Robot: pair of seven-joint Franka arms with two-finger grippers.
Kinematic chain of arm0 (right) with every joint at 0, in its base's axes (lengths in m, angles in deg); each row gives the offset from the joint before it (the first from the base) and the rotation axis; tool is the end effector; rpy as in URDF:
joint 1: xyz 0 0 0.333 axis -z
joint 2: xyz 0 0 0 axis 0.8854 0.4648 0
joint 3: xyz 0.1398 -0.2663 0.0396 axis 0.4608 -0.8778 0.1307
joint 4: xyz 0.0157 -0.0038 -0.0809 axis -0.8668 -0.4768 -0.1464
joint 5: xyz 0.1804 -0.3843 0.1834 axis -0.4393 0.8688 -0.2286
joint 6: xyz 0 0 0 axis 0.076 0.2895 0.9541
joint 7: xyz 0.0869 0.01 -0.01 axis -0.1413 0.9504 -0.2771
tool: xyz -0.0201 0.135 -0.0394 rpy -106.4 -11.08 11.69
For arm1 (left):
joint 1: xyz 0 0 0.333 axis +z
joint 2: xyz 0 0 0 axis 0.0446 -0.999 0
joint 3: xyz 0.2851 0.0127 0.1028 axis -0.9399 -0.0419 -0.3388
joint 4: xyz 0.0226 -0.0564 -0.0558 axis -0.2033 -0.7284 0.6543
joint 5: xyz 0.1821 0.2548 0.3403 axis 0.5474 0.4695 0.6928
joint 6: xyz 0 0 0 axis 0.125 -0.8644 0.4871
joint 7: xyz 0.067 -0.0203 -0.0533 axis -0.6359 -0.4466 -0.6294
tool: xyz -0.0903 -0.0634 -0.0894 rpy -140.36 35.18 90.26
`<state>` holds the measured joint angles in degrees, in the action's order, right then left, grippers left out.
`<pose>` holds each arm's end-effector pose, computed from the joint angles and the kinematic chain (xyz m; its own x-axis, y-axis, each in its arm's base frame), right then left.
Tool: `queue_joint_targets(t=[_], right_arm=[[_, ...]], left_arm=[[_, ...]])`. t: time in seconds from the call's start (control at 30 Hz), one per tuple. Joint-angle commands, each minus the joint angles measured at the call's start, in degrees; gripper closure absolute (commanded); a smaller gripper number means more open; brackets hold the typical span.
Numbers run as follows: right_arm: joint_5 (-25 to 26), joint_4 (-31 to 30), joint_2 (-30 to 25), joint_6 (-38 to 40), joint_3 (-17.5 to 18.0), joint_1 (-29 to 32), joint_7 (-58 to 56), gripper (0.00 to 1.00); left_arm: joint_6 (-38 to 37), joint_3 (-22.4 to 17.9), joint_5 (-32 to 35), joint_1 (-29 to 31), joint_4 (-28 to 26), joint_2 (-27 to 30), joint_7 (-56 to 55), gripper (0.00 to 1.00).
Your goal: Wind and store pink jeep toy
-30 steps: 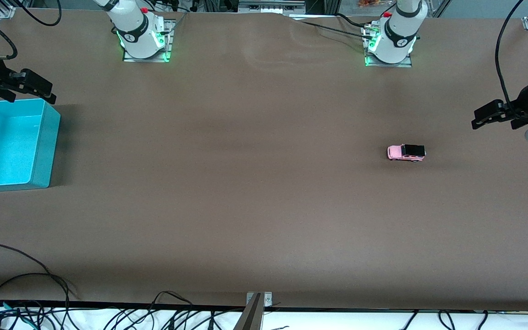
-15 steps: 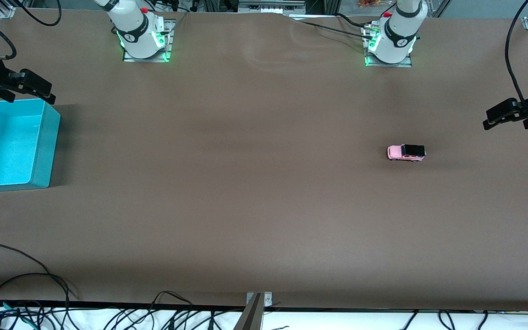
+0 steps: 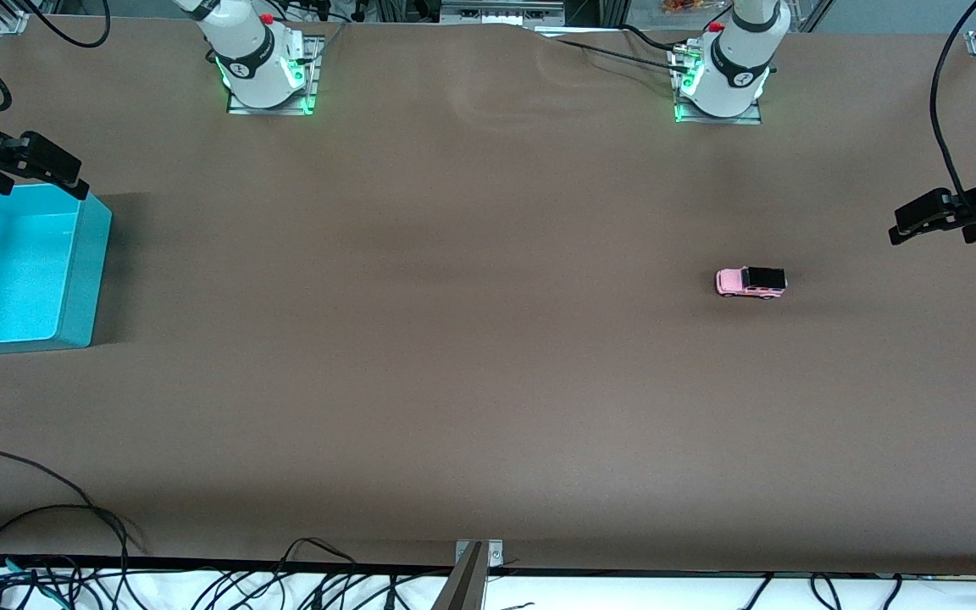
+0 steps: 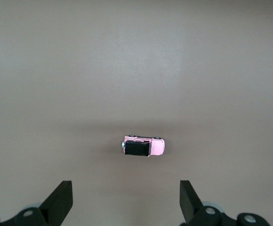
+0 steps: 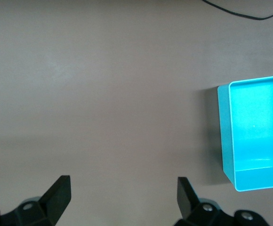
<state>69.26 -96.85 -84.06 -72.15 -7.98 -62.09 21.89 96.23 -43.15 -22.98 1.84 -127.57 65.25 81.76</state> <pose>0.6181 0.0048 0.5838 0.9983 -0.0574 0.0104 -0.0573 -0.9983 -0.0117 0.6463 0.0389 0.5422 0.9976 0.0467 -0.0507 0.0472 -0.9989 0.0078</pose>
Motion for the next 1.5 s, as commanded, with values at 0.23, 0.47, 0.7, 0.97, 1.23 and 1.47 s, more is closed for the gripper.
queue_joint_targets(t=[0.23, 0.47, 0.7, 0.97, 1.23, 1.47], right_arm=[[0.6, 1.2, 3.2, -0.5, 0.3, -0.1, -0.4, 0.00], [0.5, 1.3, 3.4, -1.3, 0.5, -0.5, -0.4, 0.00], [0.5, 1.3, 3.1, -1.3, 0.5, -1.8, -0.4, 0.00], [0.4, 1.3, 3.2, -1.5, 0.3, -1.8, -0.4, 0.00], [0.3, 1.3, 3.4, -1.6, 0.1, -1.5, -0.3, 0.00], [0.6, 1.3, 3.4, -1.6, 0.3, -1.8, -0.4, 0.00]], left_arm=[[0.0, 0.6, 1.4, 0.7, 0.2, -0.2, 1.2, 0.00], [0.3, 0.5, 1.4, 0.8, 0.2, -0.2, 1.1, 0.00], [0.3, 0.6, 1.4, 0.7, 0.3, -0.2, 0.8, 0.00], [0.5, 0.4, 1.3, 0.8, 0.1, -0.8, 0.4, 0.00], [1.6, 0.3, 1.4, 0.8, -0.9, -0.7, 0.6, 0.00], [4.2, 0.3, 1.4, 0.8, -4.5, 0.8, 0.7, 0.00]])
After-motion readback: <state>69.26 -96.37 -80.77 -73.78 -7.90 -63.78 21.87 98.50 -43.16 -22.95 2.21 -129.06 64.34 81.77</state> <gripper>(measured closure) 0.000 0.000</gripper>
